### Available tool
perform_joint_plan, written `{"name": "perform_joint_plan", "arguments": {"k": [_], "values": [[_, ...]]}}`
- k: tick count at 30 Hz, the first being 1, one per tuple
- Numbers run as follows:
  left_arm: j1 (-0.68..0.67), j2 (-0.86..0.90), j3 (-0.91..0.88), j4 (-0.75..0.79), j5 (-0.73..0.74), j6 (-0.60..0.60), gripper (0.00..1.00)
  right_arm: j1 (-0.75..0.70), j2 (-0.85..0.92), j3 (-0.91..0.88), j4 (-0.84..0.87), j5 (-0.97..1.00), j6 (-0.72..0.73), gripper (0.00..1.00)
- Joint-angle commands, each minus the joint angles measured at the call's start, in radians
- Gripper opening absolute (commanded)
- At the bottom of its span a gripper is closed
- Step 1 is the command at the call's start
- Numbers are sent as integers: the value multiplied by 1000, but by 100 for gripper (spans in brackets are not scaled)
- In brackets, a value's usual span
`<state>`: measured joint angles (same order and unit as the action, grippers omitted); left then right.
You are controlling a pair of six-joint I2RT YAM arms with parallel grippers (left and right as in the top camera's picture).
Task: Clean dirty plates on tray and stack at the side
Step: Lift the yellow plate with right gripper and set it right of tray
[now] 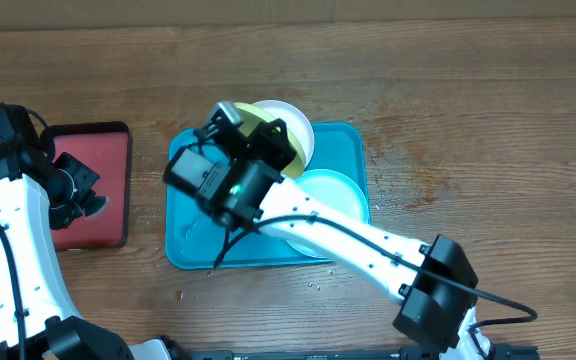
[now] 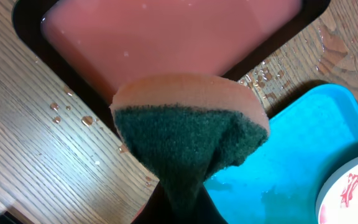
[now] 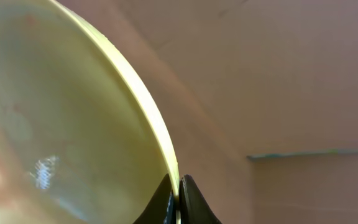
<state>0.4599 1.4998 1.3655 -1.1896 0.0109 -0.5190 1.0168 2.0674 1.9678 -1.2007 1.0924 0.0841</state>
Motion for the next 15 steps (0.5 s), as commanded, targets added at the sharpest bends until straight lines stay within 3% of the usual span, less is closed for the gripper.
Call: {"name": "perform_joint_plan", "arguments": {"k": [1, 10, 15], "values": [[0, 4, -5, -1, -18, -12, 4, -120, -19, 29, 45, -322, 66, 4], [0, 4, -5, -1, -18, -13, 4, -575, -4, 27, 16, -1209, 65, 4], [-2, 4, -5, 0, -18, -13, 4, -833, 2, 3, -34, -1277, 65, 4]]}}
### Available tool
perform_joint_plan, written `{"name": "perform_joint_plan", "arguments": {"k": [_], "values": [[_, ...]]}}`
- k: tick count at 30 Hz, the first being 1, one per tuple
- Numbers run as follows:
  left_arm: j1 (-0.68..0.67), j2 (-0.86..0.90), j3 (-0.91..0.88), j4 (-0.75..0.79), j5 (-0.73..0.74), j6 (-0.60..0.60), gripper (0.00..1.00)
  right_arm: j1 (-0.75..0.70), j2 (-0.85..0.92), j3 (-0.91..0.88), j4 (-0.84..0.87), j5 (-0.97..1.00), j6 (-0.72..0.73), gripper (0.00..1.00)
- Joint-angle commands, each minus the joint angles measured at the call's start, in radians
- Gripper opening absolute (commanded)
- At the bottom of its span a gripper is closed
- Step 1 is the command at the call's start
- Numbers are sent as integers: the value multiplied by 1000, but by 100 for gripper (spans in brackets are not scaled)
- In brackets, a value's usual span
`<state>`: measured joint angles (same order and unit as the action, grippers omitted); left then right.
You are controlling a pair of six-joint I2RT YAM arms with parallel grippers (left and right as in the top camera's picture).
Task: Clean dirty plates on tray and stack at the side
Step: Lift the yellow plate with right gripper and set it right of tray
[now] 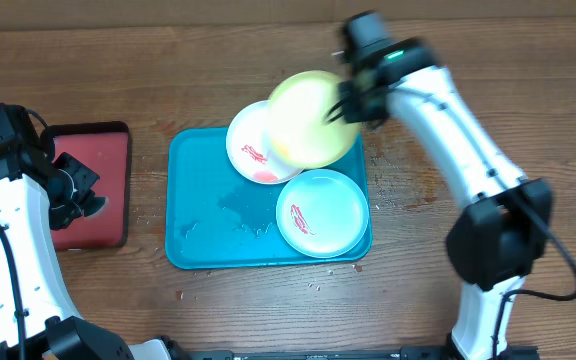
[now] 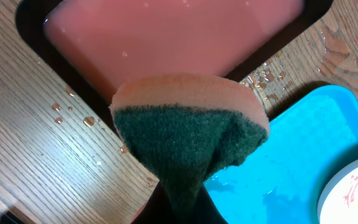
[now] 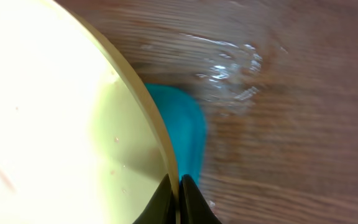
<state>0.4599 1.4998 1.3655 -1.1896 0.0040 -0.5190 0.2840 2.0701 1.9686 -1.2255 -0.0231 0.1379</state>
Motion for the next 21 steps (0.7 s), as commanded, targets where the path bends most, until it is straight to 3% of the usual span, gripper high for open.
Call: {"name": "perform_joint_plan", "arguments": {"k": [1, 6, 13, 14, 15, 16, 17, 21], "values": [[-2, 4, -5, 0, -11, -13, 4, -143, 1, -10, -11, -162, 11, 4], [-2, 4, -5, 2, -10, -13, 4, -331, 1, -109, -3, -163, 16, 4], [-2, 4, -5, 16, 14, -12, 4, -437, 2, -264, 80, -161, 15, 4], [-2, 4, -5, 16, 15, -12, 4, -440, 2, -281, 97, -160, 15, 9], [-2, 4, -5, 15, 15, -12, 4, -442, 2, -304, 118, -158, 16, 31], [-2, 4, -5, 15, 15, -12, 4, -442, 2, -321, 135, -159, 23, 61], [-2, 4, -5, 15, 15, -12, 4, -441, 2, -333, 148, -161, 48, 77], [-2, 4, -5, 16, 16, -13, 4, -423, -2, -331, 158, -246, 79, 80]]}}
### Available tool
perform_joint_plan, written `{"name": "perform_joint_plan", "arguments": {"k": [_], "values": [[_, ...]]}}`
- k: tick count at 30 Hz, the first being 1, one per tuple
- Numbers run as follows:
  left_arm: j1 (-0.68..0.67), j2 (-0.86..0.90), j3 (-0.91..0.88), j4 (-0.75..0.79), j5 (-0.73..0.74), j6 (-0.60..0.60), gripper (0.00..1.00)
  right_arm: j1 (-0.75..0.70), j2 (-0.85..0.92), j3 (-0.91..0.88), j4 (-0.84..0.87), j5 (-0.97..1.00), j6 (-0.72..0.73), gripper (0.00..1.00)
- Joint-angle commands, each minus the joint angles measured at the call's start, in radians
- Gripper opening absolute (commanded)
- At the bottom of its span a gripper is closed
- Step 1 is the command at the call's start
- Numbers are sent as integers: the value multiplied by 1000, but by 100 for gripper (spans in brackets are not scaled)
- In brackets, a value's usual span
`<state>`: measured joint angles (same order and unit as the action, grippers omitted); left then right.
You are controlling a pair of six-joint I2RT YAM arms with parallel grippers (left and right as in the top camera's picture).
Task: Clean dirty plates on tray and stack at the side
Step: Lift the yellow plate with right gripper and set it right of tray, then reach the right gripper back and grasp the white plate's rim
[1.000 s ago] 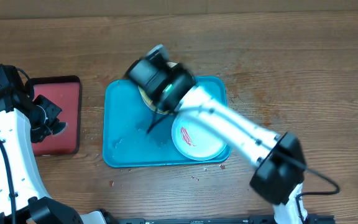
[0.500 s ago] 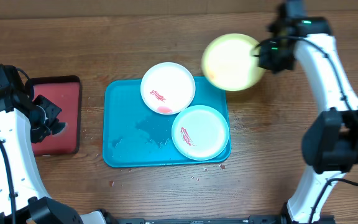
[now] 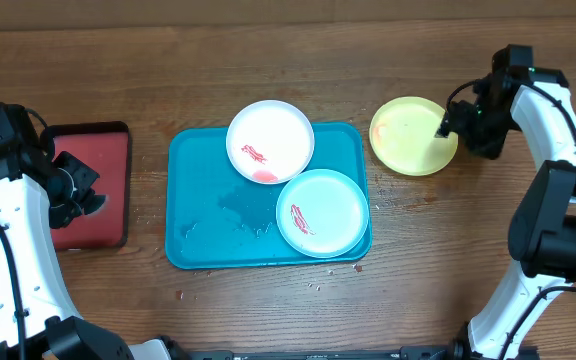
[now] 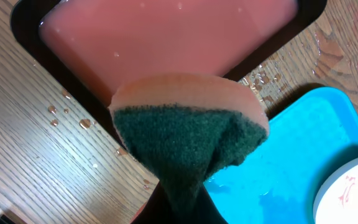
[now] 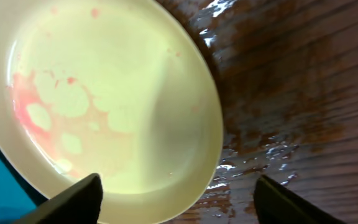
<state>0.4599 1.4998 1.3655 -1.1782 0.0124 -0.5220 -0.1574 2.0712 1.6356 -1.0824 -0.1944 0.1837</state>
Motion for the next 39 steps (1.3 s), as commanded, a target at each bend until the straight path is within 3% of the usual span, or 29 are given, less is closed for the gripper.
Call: {"name": "perform_joint_plan", "arguments": {"k": [1, 10, 14, 19, 23, 27, 32, 39], "values": [[-2, 4, -5, 5, 8, -10, 4, 35, -4, 4, 26, -98, 34, 81], [-2, 4, -5, 5, 7, -8, 4, 244, -8, 95, 91, -95, 29, 82], [-2, 4, -5, 5, 7, -9, 5, 367, -5, 99, 206, -91, -20, 82], [-2, 4, -5, 10, 16, -9, 4, 502, 33, 98, 317, 72, -56, 82], [-2, 4, -5, 11, 31, -9, 4, 581, 83, 97, 380, 91, -113, 81], [-2, 4, -5, 13, 37, -9, 4, 622, 123, 97, 426, 108, -114, 64], [-2, 4, -5, 14, 37, -9, 4, 637, 164, 97, 465, 115, -163, 63], [-2, 4, -5, 23, 37, -9, 4, 642, 181, 97, 523, 116, -325, 51]]}}
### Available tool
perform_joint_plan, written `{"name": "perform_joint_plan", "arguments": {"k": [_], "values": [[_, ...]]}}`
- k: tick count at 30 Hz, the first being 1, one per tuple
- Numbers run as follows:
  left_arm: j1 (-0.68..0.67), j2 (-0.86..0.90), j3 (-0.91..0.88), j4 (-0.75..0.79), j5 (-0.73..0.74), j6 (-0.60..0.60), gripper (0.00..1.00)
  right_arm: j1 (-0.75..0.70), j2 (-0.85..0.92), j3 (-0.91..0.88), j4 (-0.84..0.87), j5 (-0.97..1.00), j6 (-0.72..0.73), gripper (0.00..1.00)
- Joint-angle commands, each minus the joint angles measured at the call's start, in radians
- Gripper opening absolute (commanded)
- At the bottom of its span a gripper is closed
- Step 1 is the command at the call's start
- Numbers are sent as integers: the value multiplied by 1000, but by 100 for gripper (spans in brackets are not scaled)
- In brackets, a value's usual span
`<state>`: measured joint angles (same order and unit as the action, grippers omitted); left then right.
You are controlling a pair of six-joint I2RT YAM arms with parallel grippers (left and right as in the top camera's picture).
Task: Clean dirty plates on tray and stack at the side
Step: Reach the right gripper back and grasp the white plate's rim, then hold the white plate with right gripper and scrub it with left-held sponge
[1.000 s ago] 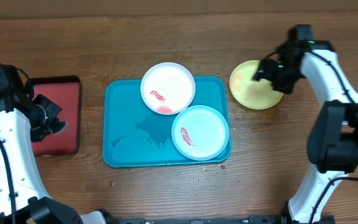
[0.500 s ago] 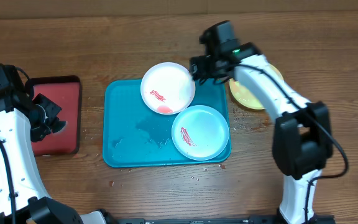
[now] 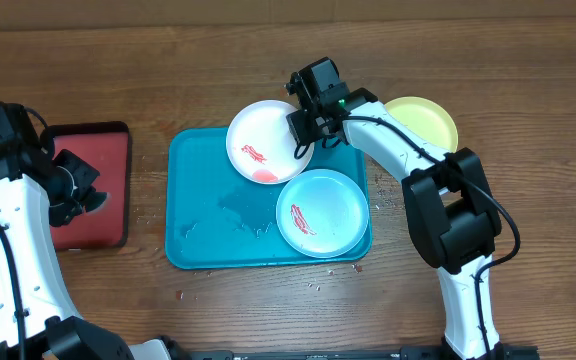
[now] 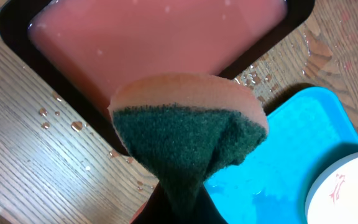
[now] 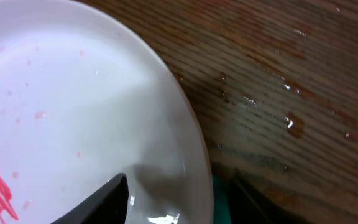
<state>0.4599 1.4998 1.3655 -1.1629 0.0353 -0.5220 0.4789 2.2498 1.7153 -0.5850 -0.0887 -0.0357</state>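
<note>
A white plate [image 3: 264, 140] with a red smear lies on the far edge of the teal tray [image 3: 196, 205]. A pale blue plate [image 3: 321, 212] with a red squiggle lies at the tray's right. A yellow plate [image 3: 430, 116] lies on the table to the right of the tray. My right gripper [image 3: 304, 138] is open astride the white plate's [image 5: 73, 106] right rim, with one finger [image 5: 107, 200] over the plate and the other outside it. My left gripper [image 4: 178, 208] is shut on a green and orange sponge [image 4: 188, 134] beside the red basin.
A black basin of pink liquid [image 3: 96, 190] stands left of the tray, with my left arm [image 3: 13, 215] over it. Water drops lie on the wood [image 4: 61, 121] and a wet patch sits right of the tray [image 3: 408, 190].
My right gripper was open by the yellow plate on the table to the right. It now stands open at the white plate's rim on the tray. The left gripper and sponge have barely shifted.
My right gripper was shut on the yellow plate's rim, first over the tray, then at the tray's far right corner. Then the plate lay on the table right of the tray and the gripper was open. Now it is at the white plate.
</note>
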Motion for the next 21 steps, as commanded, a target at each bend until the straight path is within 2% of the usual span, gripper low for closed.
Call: {"name": "perform_joint_plan", "arguments": {"k": [1, 4, 12, 15, 18, 21], "values": [[-2, 4, -5, 9, 14, -9, 4, 6, 3, 18, 32, 10, -117, 47], [-2, 4, -5, 11, 14, -9, 4, 9, 3, 18, 42, 9, -130, 41], [-2, 4, -5, 13, 14, -9, 4, 52, 2, 18, 30, 10, -129, 14], [-2, 4, -5, 13, 14, -9, 4, 84, 2, 21, 0, 10, -121, 8], [-2, 4, -5, 14, 36, -1, 4, 128, 0, 21, -34, 11, -77, 6], [-7, 4, -5, 29, 130, 69, 4, 186, -11, 22, -86, 37, 33, 4]]}}
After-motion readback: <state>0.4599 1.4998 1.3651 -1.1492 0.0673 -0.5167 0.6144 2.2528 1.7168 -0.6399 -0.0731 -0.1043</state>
